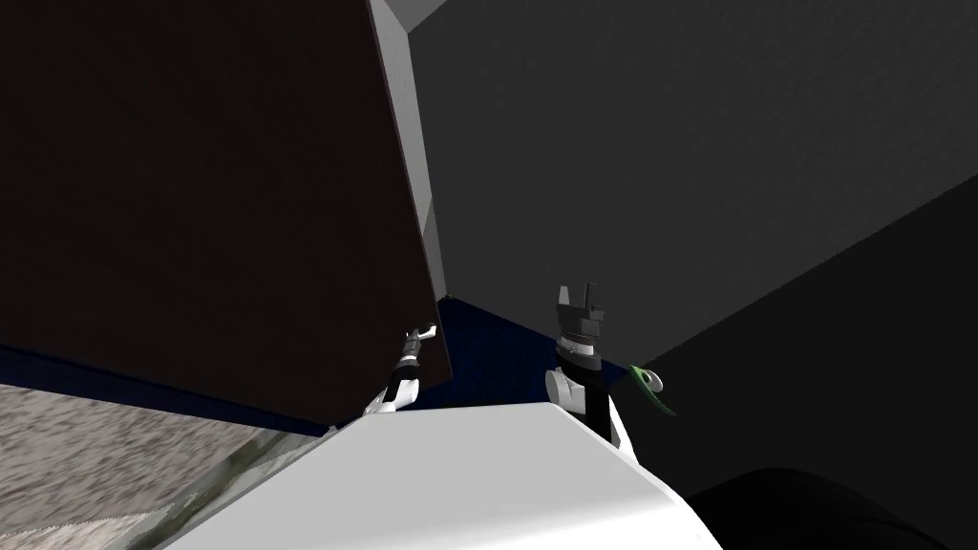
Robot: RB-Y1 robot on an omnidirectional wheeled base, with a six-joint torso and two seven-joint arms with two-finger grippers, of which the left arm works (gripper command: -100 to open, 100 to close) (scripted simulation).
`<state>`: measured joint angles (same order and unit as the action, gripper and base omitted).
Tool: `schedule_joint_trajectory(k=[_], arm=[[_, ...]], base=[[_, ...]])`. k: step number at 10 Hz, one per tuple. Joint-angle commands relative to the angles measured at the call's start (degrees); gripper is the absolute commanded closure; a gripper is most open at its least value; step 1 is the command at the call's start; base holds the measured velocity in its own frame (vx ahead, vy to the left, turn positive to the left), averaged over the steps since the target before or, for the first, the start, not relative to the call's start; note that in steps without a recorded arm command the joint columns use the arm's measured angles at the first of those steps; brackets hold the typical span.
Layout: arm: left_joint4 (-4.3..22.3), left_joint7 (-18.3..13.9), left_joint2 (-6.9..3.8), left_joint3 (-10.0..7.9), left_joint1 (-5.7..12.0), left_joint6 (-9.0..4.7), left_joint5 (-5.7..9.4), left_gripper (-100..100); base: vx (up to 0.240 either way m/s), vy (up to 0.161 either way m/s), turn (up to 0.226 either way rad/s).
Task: Push the door open
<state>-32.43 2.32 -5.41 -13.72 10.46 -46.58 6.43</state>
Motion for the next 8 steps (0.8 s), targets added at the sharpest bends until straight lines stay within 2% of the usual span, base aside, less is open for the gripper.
schedule_joint_trajectory(k=[1,3,4,8], arm=[[-0.6,0.3,-0.50,-1.11,-0.31,0.26,0.62,100],[-0.6,0.3,-0.50,-1.11,-0.31,0.26,0.62,100],[-0.6,0.7,-0.64,-2.32,-0.38,0.22,1.35,100],[-0.4,1.5,-0.81,-4.62,-0.51,0.14,2.71,100]], base=[[0.141,-0.020,0.039],[0.104,-0.027,0.019],[0.179,-0.033,0.056],[0.203,-0.081,0.076]])
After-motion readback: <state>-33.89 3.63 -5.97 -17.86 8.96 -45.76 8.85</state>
